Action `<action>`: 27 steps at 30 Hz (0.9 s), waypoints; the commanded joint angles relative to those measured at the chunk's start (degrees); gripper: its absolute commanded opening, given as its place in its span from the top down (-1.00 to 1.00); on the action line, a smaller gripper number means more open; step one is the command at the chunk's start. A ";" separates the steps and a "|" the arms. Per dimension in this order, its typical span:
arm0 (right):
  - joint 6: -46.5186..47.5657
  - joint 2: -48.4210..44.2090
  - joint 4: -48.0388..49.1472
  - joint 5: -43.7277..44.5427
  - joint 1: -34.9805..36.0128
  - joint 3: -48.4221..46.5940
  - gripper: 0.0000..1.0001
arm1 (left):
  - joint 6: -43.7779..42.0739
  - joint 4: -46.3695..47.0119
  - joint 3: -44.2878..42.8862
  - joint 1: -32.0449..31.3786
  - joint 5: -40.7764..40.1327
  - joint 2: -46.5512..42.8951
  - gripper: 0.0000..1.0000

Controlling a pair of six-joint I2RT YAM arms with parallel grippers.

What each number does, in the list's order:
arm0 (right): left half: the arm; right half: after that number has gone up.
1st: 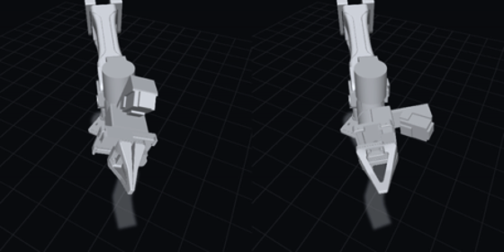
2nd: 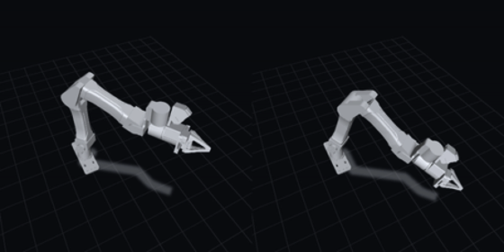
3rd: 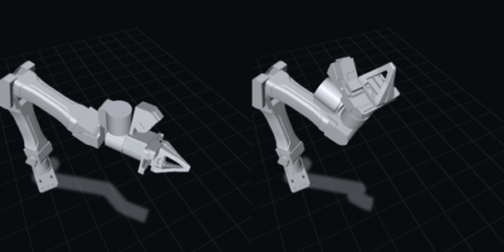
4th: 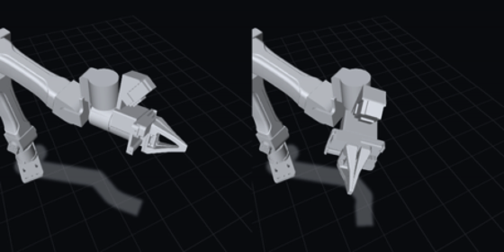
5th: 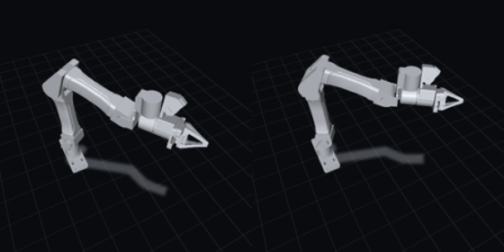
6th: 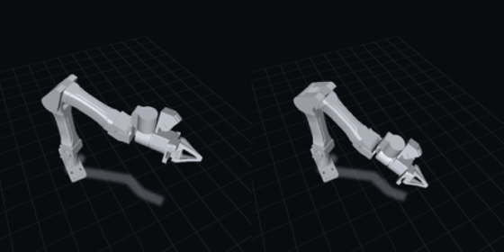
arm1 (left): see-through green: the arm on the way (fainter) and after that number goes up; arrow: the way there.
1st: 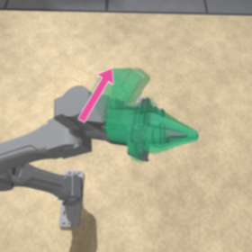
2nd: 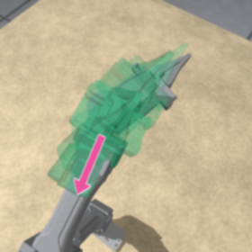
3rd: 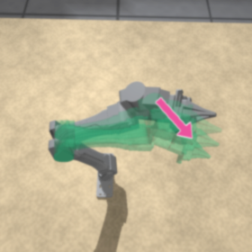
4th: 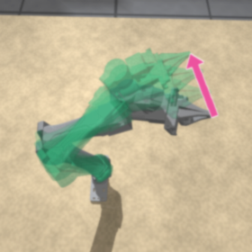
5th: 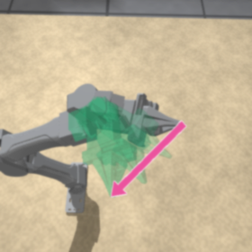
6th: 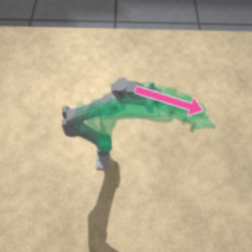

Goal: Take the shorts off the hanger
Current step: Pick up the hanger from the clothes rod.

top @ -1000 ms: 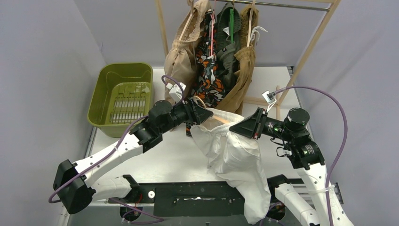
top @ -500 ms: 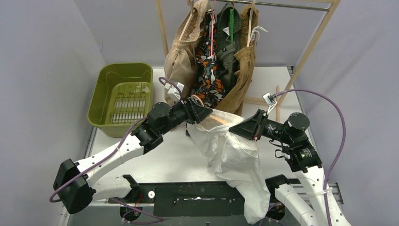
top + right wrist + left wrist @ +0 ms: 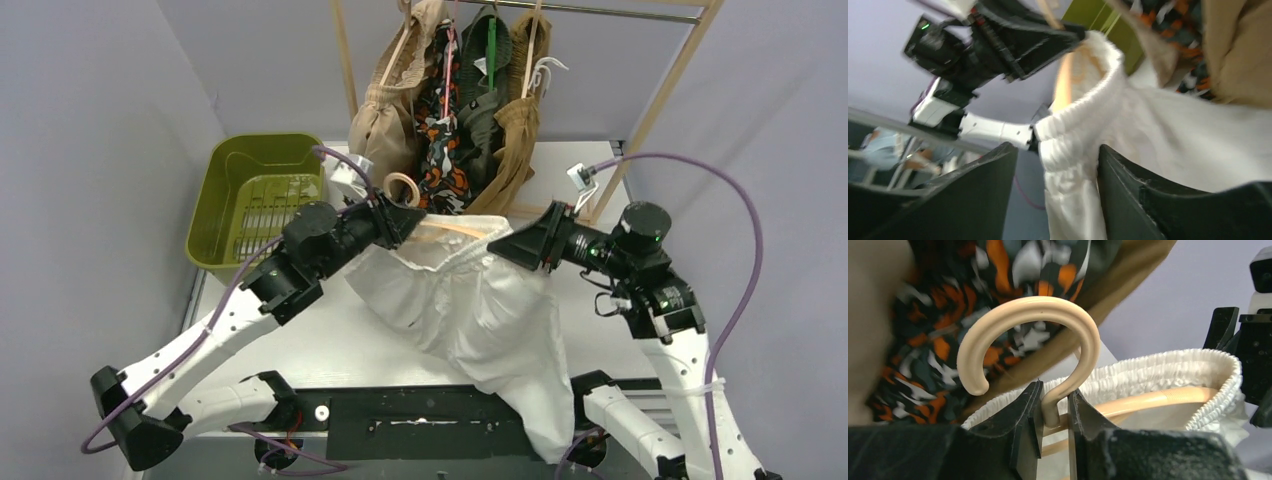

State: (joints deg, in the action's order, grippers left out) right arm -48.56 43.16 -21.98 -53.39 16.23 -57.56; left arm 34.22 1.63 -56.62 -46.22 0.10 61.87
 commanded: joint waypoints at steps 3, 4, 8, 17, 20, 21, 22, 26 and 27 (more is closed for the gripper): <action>18.32 10.08 -22.03 19.37 0.51 -26.01 -0.45 | -18.27 -12.44 -18.92 0.00 -19.76 -7.72 1.00; 19.09 10.90 -23.31 21.78 0.48 -28.41 -0.49 | -20.08 -13.57 -20.28 0.01 -20.99 -8.13 1.00; 20.30 10.95 -24.27 25.85 0.48 -32.51 -0.67 | -23.14 -18.69 -23.74 0.01 -22.16 -7.96 1.00; 13.15 1.96 -21.77 28.66 0.53 -15.85 -0.63 | -11.44 -21.62 -12.64 -0.72 -15.10 -4.46 1.00; 10.87 1.10 -24.01 30.02 0.55 -11.78 -0.59 | -8.13 -19.80 -8.36 -2.65 -15.44 -2.97 1.00; 10.06 1.19 -24.41 30.00 0.62 -10.78 -0.56 | -7.56 -19.38 -7.58 -3.41 -15.78 -2.41 1.00; 9.36 1.36 -24.46 29.89 0.69 -9.97 -0.55 | -7.29 -19.16 -7.25 -4.09 -16.28 -1.84 1.00; 8.18 1.56 -25.24 35.55 2.75 -9.78 -0.50 | -7.79 -19.03 -6.80 -6.42 -19.14 -0.35 1.00; 8.29 2.06 -25.78 37.06 3.41 -10.03 -0.50 | -7.77 -18.99 -6.75 -6.53 -19.43 -0.27 1.00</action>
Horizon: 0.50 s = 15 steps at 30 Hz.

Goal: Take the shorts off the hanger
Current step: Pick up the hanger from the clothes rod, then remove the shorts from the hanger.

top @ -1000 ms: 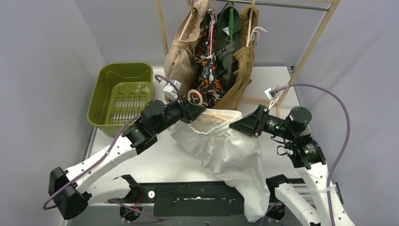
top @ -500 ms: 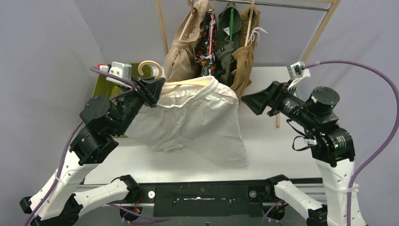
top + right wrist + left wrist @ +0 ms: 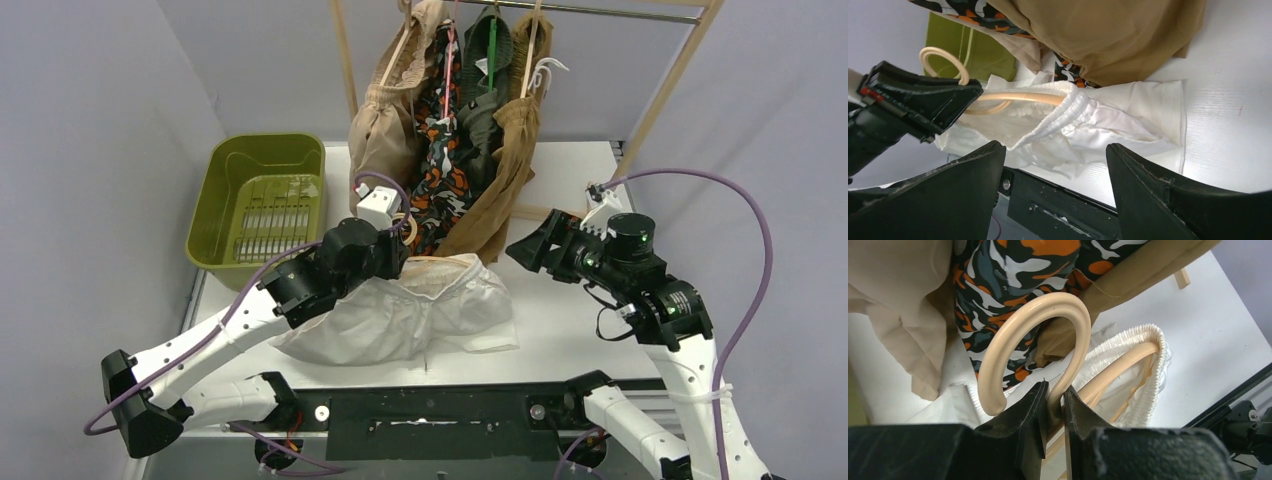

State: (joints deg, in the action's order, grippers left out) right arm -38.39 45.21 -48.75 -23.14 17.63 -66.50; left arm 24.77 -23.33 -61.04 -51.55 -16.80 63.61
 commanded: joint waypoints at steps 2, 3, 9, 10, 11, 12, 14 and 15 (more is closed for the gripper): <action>-2.41 2.56 -0.24 8.70 4.09 -1.87 -0.49 | 1.72 6.21 -2.29 -1.27 -2.50 -2.22 1.00; -2.88 4.49 0.16 9.28 6.19 -1.77 -0.47 | 1.76 6.53 -2.06 -1.27 -2.35 -2.51 1.00; -11.07 15.53 -3.63 40.77 29.72 -7.19 -0.50 | 1.49 6.83 -1.76 -1.85 -0.21 -3.03 1.00; -11.46 17.06 -3.71 41.23 30.05 -7.73 -0.52 | 1.44 6.67 -1.76 -2.15 0.17 -3.23 1.00; -11.68 18.34 -2.82 40.65 30.16 -7.77 -0.52 | 1.34 6.78 -1.46 -2.40 0.51 -3.65 1.00; -12.09 19.20 -1.65 40.29 30.23 -7.41 -0.52 | 1.26 6.93 -1.00 -2.70 0.63 -3.98 1.00; -13.33 19.96 1.49 40.29 30.52 -5.65 -0.50 | 1.11 7.20 -0.12 -3.10 1.16 -4.93 1.00; -14.05 20.07 2.56 40.73 30.57 -4.82 -0.49 | 1.07 7.06 -0.12 -3.26 1.49 -5.19 1.00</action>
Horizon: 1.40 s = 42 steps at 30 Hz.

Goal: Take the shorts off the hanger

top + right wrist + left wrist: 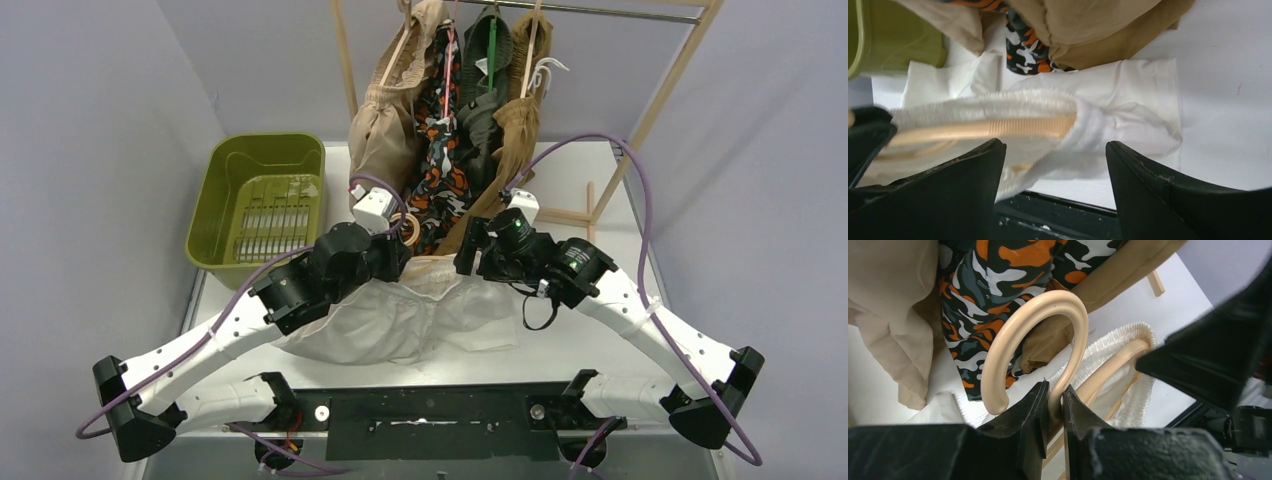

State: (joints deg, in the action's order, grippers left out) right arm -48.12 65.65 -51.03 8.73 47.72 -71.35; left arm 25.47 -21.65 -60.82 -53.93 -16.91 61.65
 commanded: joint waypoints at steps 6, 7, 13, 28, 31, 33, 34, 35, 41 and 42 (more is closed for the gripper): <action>-6.63 0.71 4.01 12.34 0.43 2.32 0.03 | 0.49 4.54 0.04 -1.68 1.19 -5.54 1.00; -6.68 0.77 4.01 12.29 0.44 2.73 0.13 | 0.58 4.56 0.20 -1.69 1.01 -5.82 1.00; -7.03 -0.38 4.65 12.81 0.27 5.96 0.72 | 0.54 5.25 0.53 -1.70 1.02 -6.63 1.00; -3.45 -13.65 5.36 6.66 -16.67 22.38 0.98 | 1.50 5.95 3.25 -1.68 -7.17 -12.55 1.00; -2.46 -15.60 8.95 1.50 -17.39 24.05 0.96 | 1.67 6.45 3.58 -1.70 -6.69 -12.06 1.00; -2.72 -17.67 12.32 -1.60 -17.27 26.26 0.93 | 1.92 6.89 3.44 -1.70 -6.09 -11.30 1.00; -3.07 -18.75 13.55 -2.58 -17.29 27.25 0.92 | 1.94 7.07 3.16 -1.70 -5.65 -10.76 1.00; -3.45 -20.01 14.38 -3.11 -17.30 28.30 0.89 | 2.02 7.16 2.83 -1.70 -5.23 -10.35 1.00; -4.14 -27.90 15.16 -3.78 -17.39 30.74 0.03 | 1.84 7.08 2.07 -1.70 -3.17 -8.55 1.00; -4.22 -29.19 13.40 -2.15 -17.39 30.05 -0.14 | 1.90 6.93 1.98 -1.70 -2.70 -8.22 1.00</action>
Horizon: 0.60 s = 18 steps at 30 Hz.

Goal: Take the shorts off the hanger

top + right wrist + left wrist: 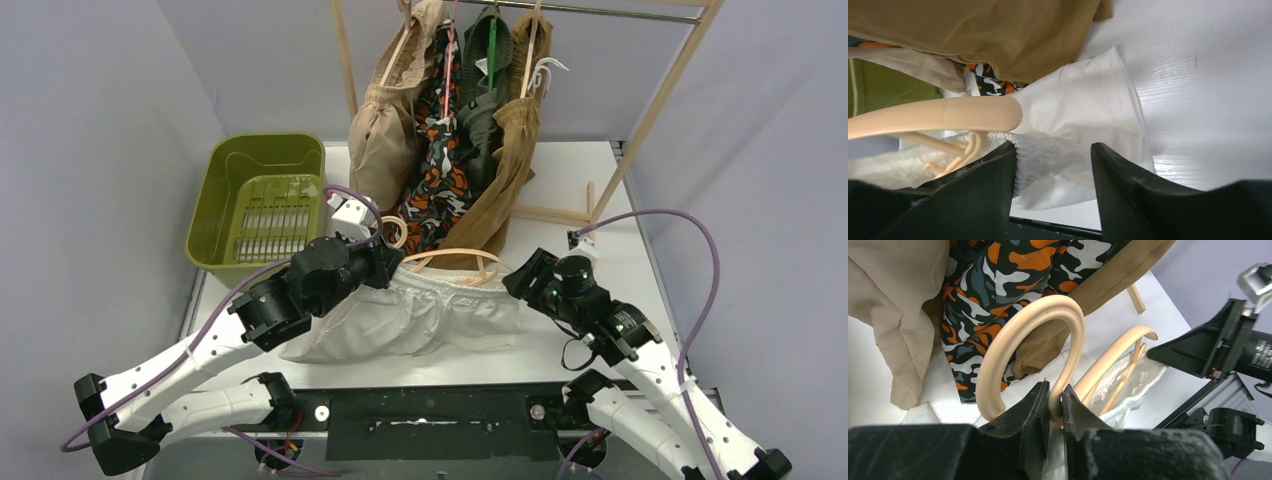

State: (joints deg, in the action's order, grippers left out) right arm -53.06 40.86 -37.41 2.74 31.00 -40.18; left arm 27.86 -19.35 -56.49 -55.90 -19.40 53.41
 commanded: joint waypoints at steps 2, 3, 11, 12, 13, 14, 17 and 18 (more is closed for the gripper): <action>2.39 -7.36 -2.01 4.87 -0.65 -1.94 -0.33 | -0.53 4.30 -2.53 0.22 0.53 0.56 1.00; 3.14 -9.09 -2.06 5.26 -0.60 -2.04 -0.44 | -0.63 4.29 -2.50 0.26 1.00 0.80 1.00; 26.92 -15.03 7.46 -13.09 -0.60 -5.76 -0.79 | -2.11 7.12 -2.78 0.28 12.13 3.03 1.00; 29.62 -14.27 7.88 -15.91 -0.62 -6.47 -0.79 | -2.48 7.66 -2.94 0.27 14.49 3.37 1.00; 32.03 -13.04 7.67 -17.97 -0.63 -7.24 -0.79 | -2.87 8.04 -3.19 0.26 17.00 3.84 1.00; 33.41 -11.57 7.00 -19.64 -0.62 -8.18 -0.80 | -3.14 8.03 -3.64 0.26 19.18 4.08 1.00; 37.52 -6.12 2.54 -26.95 -0.60 -11.56 -0.78 | -3.38 8.48 -4.07 0.26 24.21 4.06 1.00; 38.31 -4.01 1.00 -30.74 -0.62 -12.76 -0.77 | -3.08 8.58 -3.95 0.26 24.68 3.72 1.00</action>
State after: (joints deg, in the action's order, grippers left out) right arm -24.69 30.11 -34.89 -13.61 30.72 -48.18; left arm 25.63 -17.08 -56.51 -55.77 -3.31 58.24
